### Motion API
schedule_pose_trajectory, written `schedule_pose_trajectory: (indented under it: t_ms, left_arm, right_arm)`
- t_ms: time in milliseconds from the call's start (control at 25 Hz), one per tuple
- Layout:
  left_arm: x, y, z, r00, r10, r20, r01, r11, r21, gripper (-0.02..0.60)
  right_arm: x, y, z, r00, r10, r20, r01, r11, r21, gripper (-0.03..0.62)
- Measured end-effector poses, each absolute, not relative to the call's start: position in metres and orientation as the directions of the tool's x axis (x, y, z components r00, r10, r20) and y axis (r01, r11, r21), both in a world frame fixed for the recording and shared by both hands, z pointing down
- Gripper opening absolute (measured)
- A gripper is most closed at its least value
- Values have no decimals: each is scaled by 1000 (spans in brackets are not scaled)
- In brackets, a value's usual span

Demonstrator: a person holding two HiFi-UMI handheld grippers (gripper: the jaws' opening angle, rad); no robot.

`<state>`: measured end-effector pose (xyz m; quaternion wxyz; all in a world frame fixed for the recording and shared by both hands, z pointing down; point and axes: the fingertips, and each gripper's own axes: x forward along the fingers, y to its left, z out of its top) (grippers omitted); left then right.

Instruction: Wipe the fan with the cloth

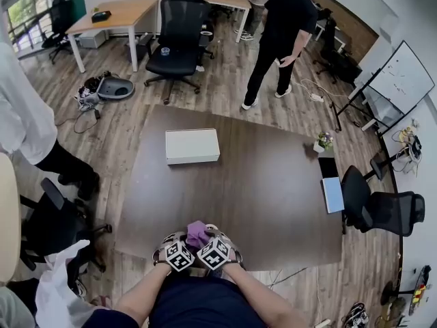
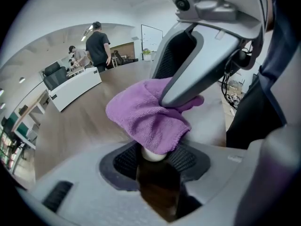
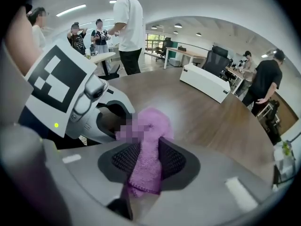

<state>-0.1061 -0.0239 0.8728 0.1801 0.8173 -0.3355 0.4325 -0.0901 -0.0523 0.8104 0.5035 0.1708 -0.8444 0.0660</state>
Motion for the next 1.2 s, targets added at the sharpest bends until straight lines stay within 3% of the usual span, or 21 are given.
schedule_pose_trajectory:
  t_ms: [120, 280, 400, 1200]
  left_arm:
    - [-105, -23, 873, 406, -389, 827, -703, -711, 11, 181]
    - [-107, -22, 873, 405, -379, 832, -695, -719, 11, 181]
    - [-107, -22, 873, 409, -377, 831, -685, -728, 7, 181]
    - [-101, -25, 874, 415, -359, 836, -670, -742, 14, 179]
  right_arm:
    - [-99, -43, 806, -444, -174, 879, -293, 955, 41, 100]
    - [-121, -11, 806, -483, -3, 876, -188, 977, -100, 94]
    - [-125, -9, 809, -504, 35, 863, -189, 970, -149, 92]
    - [-49, -86, 802, -440, -266, 858, -485, 874, 22, 89]
